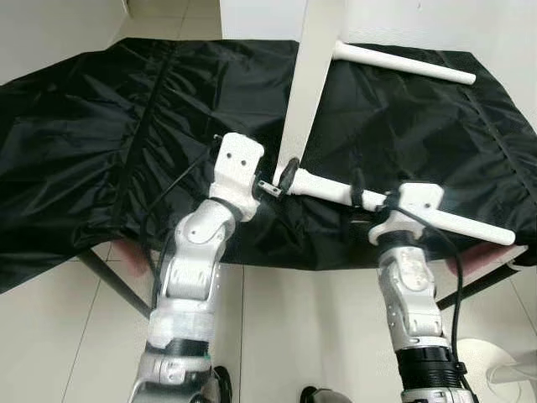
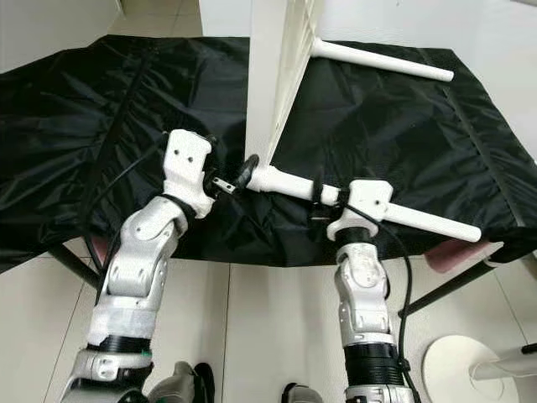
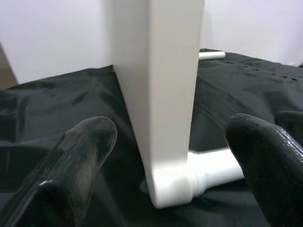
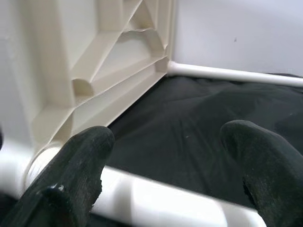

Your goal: Building children table

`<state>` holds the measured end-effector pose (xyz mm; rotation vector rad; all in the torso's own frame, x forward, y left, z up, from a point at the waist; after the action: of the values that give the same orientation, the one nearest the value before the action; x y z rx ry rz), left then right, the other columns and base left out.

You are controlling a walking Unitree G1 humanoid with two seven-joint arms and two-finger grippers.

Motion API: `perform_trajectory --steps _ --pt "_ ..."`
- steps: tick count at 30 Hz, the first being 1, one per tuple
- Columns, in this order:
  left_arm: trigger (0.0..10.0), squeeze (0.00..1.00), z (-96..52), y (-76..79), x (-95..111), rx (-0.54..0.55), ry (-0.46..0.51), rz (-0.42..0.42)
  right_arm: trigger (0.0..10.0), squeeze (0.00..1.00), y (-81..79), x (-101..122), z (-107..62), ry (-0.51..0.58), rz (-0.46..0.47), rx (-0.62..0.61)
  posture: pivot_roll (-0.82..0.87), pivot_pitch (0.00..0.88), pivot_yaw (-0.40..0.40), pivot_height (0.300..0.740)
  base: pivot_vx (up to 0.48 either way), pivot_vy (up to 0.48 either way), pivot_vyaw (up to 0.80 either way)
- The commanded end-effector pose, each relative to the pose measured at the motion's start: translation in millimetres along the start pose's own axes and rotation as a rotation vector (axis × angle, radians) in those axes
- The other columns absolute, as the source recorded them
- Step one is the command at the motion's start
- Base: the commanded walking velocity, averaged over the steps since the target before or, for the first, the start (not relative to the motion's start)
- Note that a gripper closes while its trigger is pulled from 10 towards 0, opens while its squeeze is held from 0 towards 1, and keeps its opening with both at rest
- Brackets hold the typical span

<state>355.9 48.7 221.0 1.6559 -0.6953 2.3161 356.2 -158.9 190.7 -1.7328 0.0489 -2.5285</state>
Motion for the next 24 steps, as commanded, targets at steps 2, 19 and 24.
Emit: perform_trajectory --steps 2,19,24 --pt "10.0 0.0 -13.6 -15.4 -12.8 0.117 -0.039 0.011 10.0 0.0 -8.9 -5.3 -6.1 -0.018 -0.008 0.028 -0.06 0.129 0.013 0.74 0.0 0.0 0.0" --pt "10.0 0.0 -71.9 -31.6 -23.2 0.199 -0.058 0.017 10.0 0.0 12.5 -2.0 -37.3 -0.001 -0.065 -0.043 -0.05 0.071 0.011 0.74 0.0 0.0 0.0" --pt "10.0 0.0 -74.1 -29.7 -23.7 0.178 -0.067 0.03 10.0 0.0 16.4 0.6 -39.6 0.007 -0.071 -0.068 -0.06 0.068 0.018 0.74 0.0 0.0 0.0"
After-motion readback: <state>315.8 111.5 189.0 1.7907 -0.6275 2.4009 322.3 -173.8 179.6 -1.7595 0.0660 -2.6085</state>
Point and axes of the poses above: a point about 5 cm out from each wrist's last joint towards the gripper, its own z axis pointing out of the wrist towards the gripper, its own x axis along the axis of the wrist's last joint, y = z × x, the point moved 6 cm from there along z, pointing out of the wrist towards the gripper, and after that the axes turned 6 degrees about z, right-handed, at the moved point
